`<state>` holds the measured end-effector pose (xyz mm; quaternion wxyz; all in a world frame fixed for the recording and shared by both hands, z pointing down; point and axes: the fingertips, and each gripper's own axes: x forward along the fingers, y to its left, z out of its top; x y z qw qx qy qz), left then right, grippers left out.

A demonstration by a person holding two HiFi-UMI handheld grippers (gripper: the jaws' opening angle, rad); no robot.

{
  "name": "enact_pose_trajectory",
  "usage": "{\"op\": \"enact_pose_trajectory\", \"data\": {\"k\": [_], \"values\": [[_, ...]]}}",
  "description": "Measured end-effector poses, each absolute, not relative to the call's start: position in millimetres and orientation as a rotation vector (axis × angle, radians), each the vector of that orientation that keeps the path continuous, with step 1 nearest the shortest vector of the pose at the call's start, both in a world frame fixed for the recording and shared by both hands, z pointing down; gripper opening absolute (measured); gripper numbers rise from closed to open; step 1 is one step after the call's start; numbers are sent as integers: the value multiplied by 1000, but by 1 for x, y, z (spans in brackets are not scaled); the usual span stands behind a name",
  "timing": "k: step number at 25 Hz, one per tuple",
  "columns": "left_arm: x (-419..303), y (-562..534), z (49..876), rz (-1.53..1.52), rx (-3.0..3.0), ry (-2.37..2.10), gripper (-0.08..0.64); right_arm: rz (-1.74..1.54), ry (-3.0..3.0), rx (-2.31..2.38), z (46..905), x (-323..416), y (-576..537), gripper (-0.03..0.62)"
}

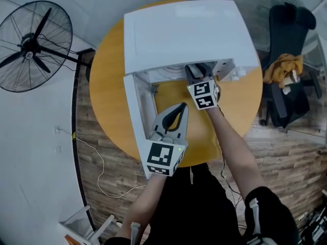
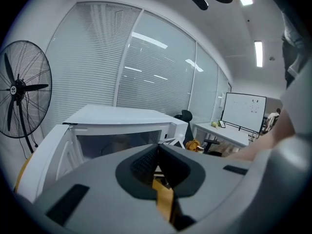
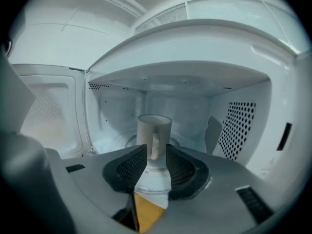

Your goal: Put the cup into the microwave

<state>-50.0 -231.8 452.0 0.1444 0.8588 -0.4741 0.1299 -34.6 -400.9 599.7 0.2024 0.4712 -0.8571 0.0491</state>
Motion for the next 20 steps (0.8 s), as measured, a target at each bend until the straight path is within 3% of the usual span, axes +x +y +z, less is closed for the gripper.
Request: {"op": "enact_pose_trajectory", "data": {"k": [11,20], "values": [[-30,-194,440,403,2494,-1413,-3,157,-2435,1309,570,-12,-345,114],[-11,-157,432,347,2492,-1436,-3,134,-2489,1298,539,13,-292,54]]}}
